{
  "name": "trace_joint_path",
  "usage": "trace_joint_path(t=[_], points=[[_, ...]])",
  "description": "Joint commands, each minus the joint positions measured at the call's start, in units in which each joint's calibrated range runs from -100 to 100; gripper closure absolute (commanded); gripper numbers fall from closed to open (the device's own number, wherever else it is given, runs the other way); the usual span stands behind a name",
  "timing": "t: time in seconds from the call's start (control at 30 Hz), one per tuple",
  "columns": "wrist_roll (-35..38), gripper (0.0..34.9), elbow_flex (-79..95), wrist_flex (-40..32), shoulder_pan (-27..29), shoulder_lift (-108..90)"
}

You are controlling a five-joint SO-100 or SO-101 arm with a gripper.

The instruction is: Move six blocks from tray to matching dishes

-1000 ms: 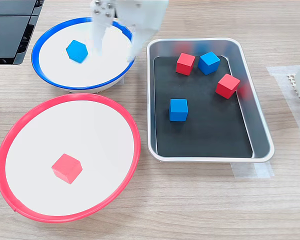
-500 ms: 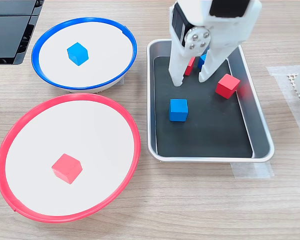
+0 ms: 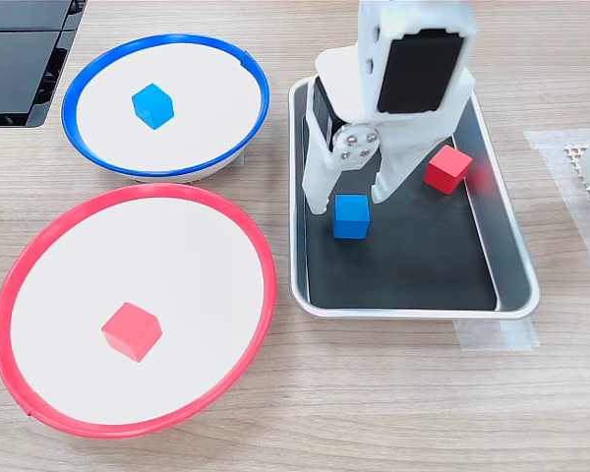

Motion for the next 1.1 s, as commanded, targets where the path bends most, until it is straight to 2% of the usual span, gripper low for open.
trace_joint_path(t=[0.0,0.07,0.17,0.27,0.33,0.43,0.53,0.63,0.77,0.9,0.93,0.97,1.03,1.07], points=[[0.0,26.1,-1.8,-0.9,-0.1,1.3],[0.1,34.3,-2.6,-0.9,-0.2,2.1],[1.4,34.6,-4.0,1.9,-0.7,1.7],[3.0,34.7,-10.8,11.7,-1.2,-0.2],[2.9,34.7,-19.9,18.9,0.1,-1.6],[0.8,34.7,-33.5,23.2,4.5,-1.8],[-1.7,34.7,-42.1,20.2,11.7,2.9],[-2.9,34.7,-46.2,15.1,16.0,10.4],[-2.8,34.7,-51.2,7.6,18.2,20.5],[-1.3,34.6,-51.3,3.5,17.7,23.5],[-0.4,31.9,-50.4,2.6,17.2,23.8],[0.2,24.7,-49.6,2.3,16.9,23.9],[1.2,13.0,-48.7,2.0,16.1,24.0],[1.6,12.1,-48.1,2.0,15.8,23.6]])
